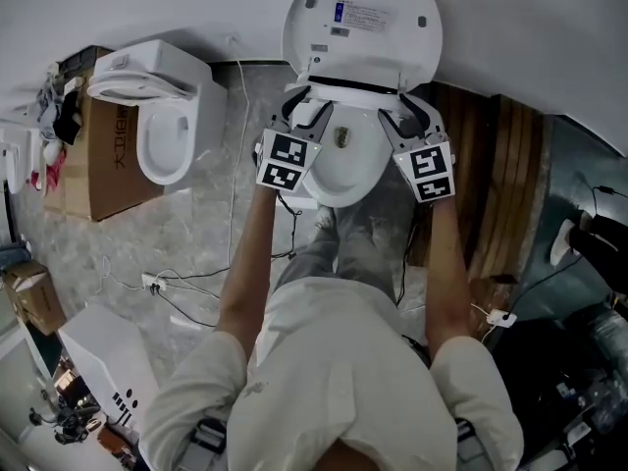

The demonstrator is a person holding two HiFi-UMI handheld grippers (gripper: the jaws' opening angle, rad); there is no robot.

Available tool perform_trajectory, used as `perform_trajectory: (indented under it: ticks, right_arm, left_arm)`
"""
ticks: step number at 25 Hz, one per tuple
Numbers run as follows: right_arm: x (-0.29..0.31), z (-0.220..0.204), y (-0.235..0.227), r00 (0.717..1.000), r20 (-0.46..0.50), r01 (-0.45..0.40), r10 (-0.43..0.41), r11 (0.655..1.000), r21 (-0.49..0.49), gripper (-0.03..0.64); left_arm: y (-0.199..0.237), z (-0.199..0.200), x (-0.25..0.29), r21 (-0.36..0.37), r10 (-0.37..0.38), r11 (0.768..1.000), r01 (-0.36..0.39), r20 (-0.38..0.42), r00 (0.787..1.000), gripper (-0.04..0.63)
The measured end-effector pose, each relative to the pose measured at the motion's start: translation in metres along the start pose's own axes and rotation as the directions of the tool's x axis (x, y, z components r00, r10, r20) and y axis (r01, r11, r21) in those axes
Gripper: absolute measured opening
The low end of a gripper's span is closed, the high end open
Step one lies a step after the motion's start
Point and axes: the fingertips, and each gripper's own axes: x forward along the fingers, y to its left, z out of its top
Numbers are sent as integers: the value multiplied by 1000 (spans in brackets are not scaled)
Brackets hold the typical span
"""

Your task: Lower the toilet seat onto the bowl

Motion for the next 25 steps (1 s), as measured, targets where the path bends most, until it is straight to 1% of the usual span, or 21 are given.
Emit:
perform_trajectory:
  ticks: [3, 6, 18, 25]
  right_arm:
    - [-6, -8, 9, 1000, -11, -1, 1, 1000, -2, 207]
    - [-11, -14, 18, 1000, -16, -3, 3, 1000, -7, 210]
    - [-28, -43, 52, 998, -49, 24, -25, 999, -26, 212]
    - [-36, -63, 71, 998, -67, 6, -5, 1000, 10, 229]
  left_arm:
    - [-7, -12, -7, -2, -8, 1000, 7, -12, 1000, 202]
    - [-14, -18, -15, -1, -10, 1000, 10, -5, 1000, 202]
    - [-38, -53, -38, 3, -27, 1000, 27, -24, 999, 204]
    - [-52, -77, -50, -5, -50, 999, 49, -26, 998, 209]
